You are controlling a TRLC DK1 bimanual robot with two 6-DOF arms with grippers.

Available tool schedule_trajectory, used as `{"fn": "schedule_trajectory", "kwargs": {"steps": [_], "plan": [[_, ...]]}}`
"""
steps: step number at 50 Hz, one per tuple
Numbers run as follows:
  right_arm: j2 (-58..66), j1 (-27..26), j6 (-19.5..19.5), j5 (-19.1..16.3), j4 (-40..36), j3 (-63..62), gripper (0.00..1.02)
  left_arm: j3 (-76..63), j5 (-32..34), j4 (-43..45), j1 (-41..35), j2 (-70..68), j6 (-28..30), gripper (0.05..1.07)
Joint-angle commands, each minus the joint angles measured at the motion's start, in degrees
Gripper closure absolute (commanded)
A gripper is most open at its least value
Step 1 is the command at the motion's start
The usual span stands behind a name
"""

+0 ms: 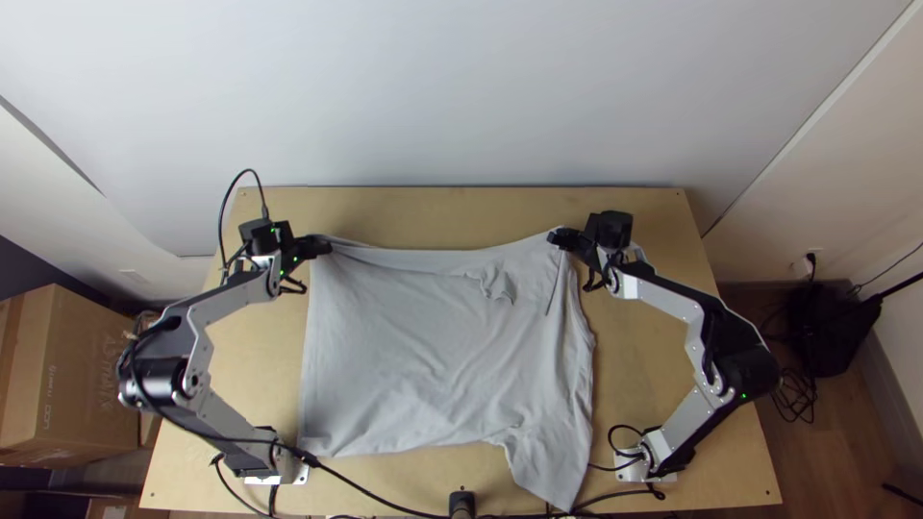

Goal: Fold the t-shirt

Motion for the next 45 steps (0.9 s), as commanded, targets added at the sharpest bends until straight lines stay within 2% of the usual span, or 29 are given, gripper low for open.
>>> {"fn": "schedule_trajectory", "kwargs": {"steps": [1, 15, 25, 31, 39, 45], "plan": [[4.9, -1.1, 0.2, -0.3, -1.0, 6.4, 1.0, 7.9, 0.5, -1.1, 0.0, 6.0, 0.8, 1.05], [15.3, -2.7, 0.1, -0.3, -7.4, 21.3, 1.0, 24.4, 0.5, -7.0, -0.7, 18.1, 0.5, 1.05], [19.9, -4.1, 0.2, -0.2, -12.4, 29.6, 1.0, 37.1, 0.5, -15.7, -1.0, 24.2, 0.3, 1.05], [21.1, -4.4, 1.0, -0.2, -18.5, 34.3, 1.0, 42.9, 0.5, -22.1, -0.9, 25.4, -1.1, 1.05], [20.3, -4.5, 2.3, -0.2, -27.3, 38.1, 1.0, 42.6, 2.9, -27.3, -0.9, 23.1, -2.0, 1.05], [18.2, -4.3, 2.2, -0.2, -29.0, 37.0, 1.0, 37.3, 4.5, -27.6, -0.9, 18.8, -2.2, 1.05]]}}
